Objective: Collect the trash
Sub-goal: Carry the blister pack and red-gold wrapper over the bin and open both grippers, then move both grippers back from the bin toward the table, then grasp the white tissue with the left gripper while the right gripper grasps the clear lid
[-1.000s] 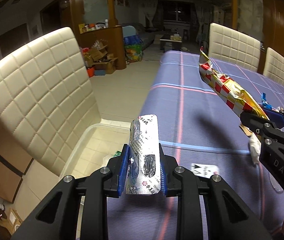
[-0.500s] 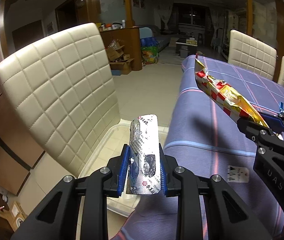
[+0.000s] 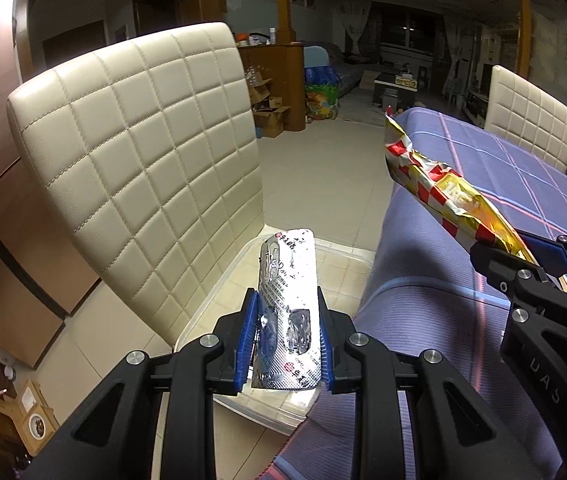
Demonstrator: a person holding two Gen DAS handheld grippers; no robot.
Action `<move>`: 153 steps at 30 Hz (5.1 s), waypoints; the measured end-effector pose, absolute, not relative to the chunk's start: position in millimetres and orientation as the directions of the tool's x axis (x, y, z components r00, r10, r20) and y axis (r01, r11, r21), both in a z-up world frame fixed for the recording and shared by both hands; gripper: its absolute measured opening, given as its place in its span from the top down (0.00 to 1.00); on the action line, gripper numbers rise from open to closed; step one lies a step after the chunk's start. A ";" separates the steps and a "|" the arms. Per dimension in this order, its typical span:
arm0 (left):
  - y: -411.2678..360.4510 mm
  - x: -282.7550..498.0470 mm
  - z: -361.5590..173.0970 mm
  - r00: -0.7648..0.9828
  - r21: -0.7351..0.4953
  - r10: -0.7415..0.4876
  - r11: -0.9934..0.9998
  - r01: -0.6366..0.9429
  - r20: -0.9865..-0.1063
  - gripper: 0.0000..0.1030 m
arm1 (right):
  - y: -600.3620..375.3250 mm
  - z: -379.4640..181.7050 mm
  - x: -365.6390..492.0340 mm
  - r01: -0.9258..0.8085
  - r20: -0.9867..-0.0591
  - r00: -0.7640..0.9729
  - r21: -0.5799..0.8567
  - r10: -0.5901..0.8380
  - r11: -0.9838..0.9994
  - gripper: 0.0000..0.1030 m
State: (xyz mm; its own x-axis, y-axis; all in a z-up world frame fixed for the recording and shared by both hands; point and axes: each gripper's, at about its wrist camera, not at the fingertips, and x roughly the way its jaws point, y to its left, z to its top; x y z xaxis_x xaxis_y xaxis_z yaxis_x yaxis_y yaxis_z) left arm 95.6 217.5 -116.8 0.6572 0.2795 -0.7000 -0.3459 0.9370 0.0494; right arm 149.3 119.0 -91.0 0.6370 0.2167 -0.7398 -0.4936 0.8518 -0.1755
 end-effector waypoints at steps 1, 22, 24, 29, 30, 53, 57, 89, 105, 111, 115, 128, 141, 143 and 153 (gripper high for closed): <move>219.9 95.0 -116.5 0.656 0.047 0.282 0.935 -0.352 -0.700 0.75 | 121.9 -90.9 149.1 -0.496 -0.740 0.636 -0.175 0.219 0.850 0.75; 254.3 83.9 -111.6 0.639 0.035 0.336 0.900 -0.435 -0.692 0.75 | 157.1 -79.4 156.4 -0.504 -0.722 0.643 -0.148 0.255 0.851 0.22; 255.1 83.4 -110.6 0.640 0.036 0.339 0.899 -0.437 -0.690 0.75 | 156.2 -75.0 154.8 -0.485 -0.692 0.677 -0.164 0.250 0.859 0.22; 255.9 84.0 -111.7 0.636 0.036 0.337 0.898 -0.438 -0.694 0.75 | 156.5 -73.0 154.7 -0.484 -0.690 0.680 -0.169 0.247 0.859 0.23; 256.0 83.8 -111.9 0.636 0.036 0.337 0.898 -0.438 -0.695 0.75 | 156.2 -73.1 154.7 -0.485 -0.690 0.680 -0.170 0.247 0.858 0.22; 243.9 109.7 -113.6 0.642 0.057 0.321 0.917 -0.396 -0.696 0.74 | 139.3 -72.1 160.9 -0.431 -0.678 0.703 -0.167 0.214 0.887 0.21; 245.3 115.2 -112.9 0.648 0.062 0.333 0.913 -0.403 -0.685 0.74 | 138.5 -71.9 161.2 -0.427 -0.676 0.706 -0.168 0.211 0.888 0.21; 241.8 117.1 -109.6 0.655 -0.004 0.276 0.920 -0.392 -0.703 0.19 | 101.6 -64.6 162.5 -0.373 -0.659 0.726 -0.140 0.194 0.917 0.19; 158.8 129.2 -97.0 0.699 0.038 0.195 0.972 -0.234 -0.687 0.19 | -0.5 -72.0 160.8 -0.238 -0.665 0.740 -0.118 0.101 0.964 0.19; 99.7 131.1 -101.7 0.707 0.075 0.124 0.992 -0.100 -0.696 0.19 | -68.9 -91.6 147.8 -0.143 -0.716 0.698 -0.087 0.038 0.986 0.19; 69.5 130.5 -104.3 0.706 0.080 0.086 0.996 -0.042 -0.703 0.19 | -110.8 -110.5 134.5 -0.093 -0.763 0.647 -0.063 0.012 0.994 0.19; 20.1 129.1 -107.8 0.681 0.067 0.012 0.996 0.054 -0.732 0.19 | -132.0 -132.5 98.9 -0.113 -0.795 0.605 -0.027 0.047 0.993 0.04; 12.1 132.3 -113.5 0.657 0.040 -0.019 0.996 0.074 -0.753 0.19 | -140.0 -138.0 99.9 -0.118 -0.812 0.575 0.033 0.095 0.992 0.18; 12.4 131.9 -113.8 0.657 0.044 -0.015 0.996 0.074 -0.754 0.19 | -142.2 -137.1 98.6 -0.109 -0.814 0.571 0.052 0.106 0.993 0.17; 16.8 131.5 -110.3 0.661 0.033 -0.020 0.997 0.067 -0.750 0.19 | -128.7 -134.0 94.3 -0.171 -0.814 0.562 0.063 0.150 0.983 0.03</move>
